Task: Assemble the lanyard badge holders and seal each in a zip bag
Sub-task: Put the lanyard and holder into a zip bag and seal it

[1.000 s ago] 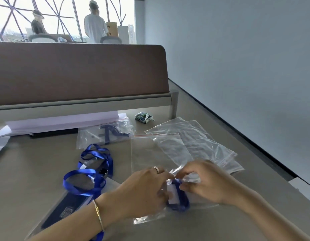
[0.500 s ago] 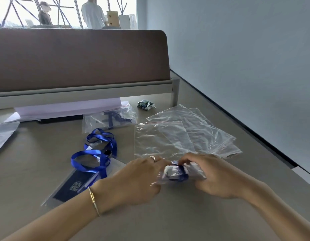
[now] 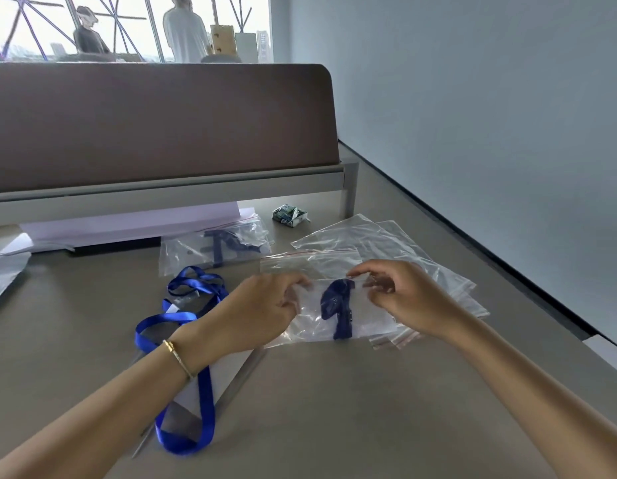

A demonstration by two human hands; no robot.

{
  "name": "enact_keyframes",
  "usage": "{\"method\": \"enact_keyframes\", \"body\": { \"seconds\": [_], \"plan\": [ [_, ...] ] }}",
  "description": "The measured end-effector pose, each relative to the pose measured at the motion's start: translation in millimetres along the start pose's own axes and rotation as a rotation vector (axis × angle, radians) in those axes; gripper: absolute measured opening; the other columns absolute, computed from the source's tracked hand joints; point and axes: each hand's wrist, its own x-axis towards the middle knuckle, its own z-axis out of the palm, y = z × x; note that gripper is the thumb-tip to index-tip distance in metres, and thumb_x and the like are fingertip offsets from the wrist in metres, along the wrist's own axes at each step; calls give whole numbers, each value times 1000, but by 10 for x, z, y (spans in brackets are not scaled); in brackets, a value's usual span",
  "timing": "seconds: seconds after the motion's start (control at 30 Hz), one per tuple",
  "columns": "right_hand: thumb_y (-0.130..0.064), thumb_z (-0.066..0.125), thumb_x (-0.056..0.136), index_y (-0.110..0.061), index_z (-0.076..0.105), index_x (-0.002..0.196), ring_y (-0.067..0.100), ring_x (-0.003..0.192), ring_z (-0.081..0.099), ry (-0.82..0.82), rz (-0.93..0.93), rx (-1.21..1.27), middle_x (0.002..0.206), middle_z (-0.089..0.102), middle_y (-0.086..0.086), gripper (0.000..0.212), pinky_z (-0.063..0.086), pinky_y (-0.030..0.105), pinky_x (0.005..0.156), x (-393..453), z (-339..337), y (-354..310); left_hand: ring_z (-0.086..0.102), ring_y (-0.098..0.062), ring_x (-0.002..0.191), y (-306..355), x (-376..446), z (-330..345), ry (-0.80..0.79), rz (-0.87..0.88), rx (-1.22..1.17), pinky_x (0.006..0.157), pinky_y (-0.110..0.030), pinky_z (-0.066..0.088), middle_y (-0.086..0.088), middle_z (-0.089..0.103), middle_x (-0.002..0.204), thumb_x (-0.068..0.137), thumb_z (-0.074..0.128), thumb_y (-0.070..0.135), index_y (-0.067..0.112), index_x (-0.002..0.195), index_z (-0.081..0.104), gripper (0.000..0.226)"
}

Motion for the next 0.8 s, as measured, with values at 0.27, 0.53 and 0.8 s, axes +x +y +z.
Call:
{"method": "enact_keyframes", "body": {
  "seconds": [0.27,0.53,0.8],
  "plan": [
    [-16,68,87,-32,65,127,3,118,55,5,-92,-351,127,62,-15,43,46,30,101,185,186,44,35,-10,137,1,4,141,181,113,341,109,-28,33,12,41,148,94,54,27,33,146,38,54],
    [-51,75,73,-41,54,134,-1,115,51,-215,-163,-372,124,56,-25,65,43,28,101,57,155,-29,47,-12,130,-107,-106,233,-52,164,396,103,-34,44,15,42,147,90,39,70,38,149,27,68],
    [-28,61,73,-38,55,131,2,112,56,-176,-189,-415,121,64,-19,60,44,28,101,52,121,-57,42,-10,133,-58,-152,235,-32,164,320,111,-27,35,11,45,145,91,47,46,31,149,31,62]
  ]
}}
